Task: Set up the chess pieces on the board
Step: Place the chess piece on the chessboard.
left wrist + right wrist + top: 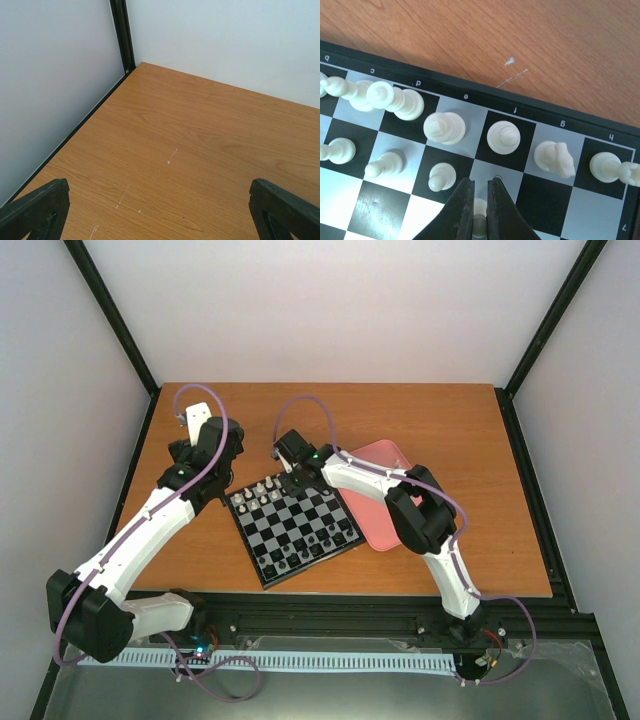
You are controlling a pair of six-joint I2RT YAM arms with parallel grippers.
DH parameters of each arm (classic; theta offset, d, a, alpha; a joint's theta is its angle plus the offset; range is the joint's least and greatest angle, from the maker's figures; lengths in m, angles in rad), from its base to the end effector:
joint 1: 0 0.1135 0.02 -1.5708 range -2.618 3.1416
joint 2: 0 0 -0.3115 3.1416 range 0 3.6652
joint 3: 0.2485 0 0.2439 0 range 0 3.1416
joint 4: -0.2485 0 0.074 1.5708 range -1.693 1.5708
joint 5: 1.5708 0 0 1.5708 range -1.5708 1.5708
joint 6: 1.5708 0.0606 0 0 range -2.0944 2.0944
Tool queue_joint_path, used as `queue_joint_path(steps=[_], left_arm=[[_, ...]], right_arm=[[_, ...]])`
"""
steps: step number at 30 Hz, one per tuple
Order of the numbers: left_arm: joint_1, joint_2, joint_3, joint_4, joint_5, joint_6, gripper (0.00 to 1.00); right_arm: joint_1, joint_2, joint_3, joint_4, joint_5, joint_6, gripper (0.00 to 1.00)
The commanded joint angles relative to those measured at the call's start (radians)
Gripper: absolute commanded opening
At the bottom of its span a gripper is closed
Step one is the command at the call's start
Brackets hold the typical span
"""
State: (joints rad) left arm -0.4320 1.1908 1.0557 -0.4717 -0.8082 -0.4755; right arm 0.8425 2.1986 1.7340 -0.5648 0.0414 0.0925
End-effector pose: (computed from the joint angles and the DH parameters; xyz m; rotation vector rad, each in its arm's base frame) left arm 0.2381 -0.0615 0.3643 -0.4761 1.9302 0.3008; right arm 0.3417 0.3793 0.1980 -0.9478 2.4492 0.2799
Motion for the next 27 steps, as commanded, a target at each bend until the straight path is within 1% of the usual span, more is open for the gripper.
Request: queue_joint_path(steps=[1, 22, 25, 27], left_arm=[[0.006, -0.016, 0.023, -0.004, -0.016, -0.014, 1.00], [0.006, -0.008, 0.024, -0.001, -0.017, -0.012, 1.00], [0.006, -0.007, 0.024, -0.001, -0.017, -0.013, 1.00], [0.006, -0.007, 0.024, -0.001, -0.016, -0.012, 1.00]], right_arm=[[0.010, 0.034, 0.038, -0.003, 0.020, -0.013, 0.06], [0.010, 0.069, 0.059, 0.003, 0.068, -0.019, 0.07], [0.010, 0.069, 0.058, 0.000, 0.065, -0.019, 0.12], [0.010, 0.061, 0.054, 0.003, 0.063, -0.019, 0.13]])
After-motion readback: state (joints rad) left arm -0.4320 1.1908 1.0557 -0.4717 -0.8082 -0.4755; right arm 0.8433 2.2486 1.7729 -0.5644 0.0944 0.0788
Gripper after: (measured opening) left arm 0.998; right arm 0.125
